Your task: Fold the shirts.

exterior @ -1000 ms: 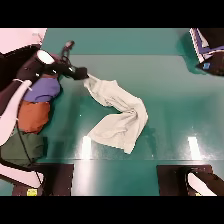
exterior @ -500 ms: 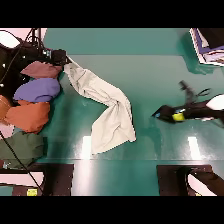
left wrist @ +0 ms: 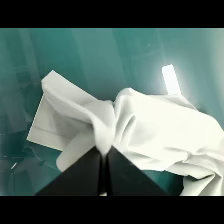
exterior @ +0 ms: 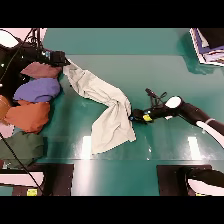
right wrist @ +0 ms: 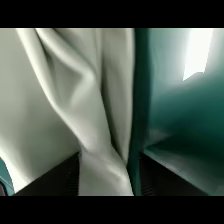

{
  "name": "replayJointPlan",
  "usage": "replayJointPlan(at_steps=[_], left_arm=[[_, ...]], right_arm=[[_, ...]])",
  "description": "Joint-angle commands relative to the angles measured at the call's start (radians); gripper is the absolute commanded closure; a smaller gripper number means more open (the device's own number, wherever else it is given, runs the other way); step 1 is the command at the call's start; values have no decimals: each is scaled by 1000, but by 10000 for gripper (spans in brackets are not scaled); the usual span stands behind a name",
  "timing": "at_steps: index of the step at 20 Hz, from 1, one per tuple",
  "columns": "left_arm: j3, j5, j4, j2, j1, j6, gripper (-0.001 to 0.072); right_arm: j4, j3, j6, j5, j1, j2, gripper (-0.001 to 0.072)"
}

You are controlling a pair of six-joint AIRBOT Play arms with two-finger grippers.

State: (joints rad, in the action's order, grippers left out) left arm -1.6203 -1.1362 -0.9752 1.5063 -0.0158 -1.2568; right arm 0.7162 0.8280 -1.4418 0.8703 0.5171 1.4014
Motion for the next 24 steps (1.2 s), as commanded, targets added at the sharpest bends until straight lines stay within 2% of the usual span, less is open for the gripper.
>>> replayJointPlan(at_steps=[1,3,7,12,17,20,24], left_arm=[[-1,-8,-15,0,0,0,679],[-1,-10,-14,-3,0,-3,679],[-2,21,-19,-122,-17,-18,680],[-3,96,-21,-460,-59,-8,680],[-50,169,-9,-735,-59,2,680],[-182,136,-9,-770,-59,0,680],[-293,119,-13,-770,-59,0,680]], right_arm=[[47,108,4,-29,22,90,448],[55,147,16,-29,20,98,696],[272,294,-18,99,-37,-6,697],[454,565,-27,302,-210,-301,697],[473,786,-27,414,-338,-517,698],[481,899,-27,474,-409,-571,698],[488,1065,-37,599,-532,-550,698]])
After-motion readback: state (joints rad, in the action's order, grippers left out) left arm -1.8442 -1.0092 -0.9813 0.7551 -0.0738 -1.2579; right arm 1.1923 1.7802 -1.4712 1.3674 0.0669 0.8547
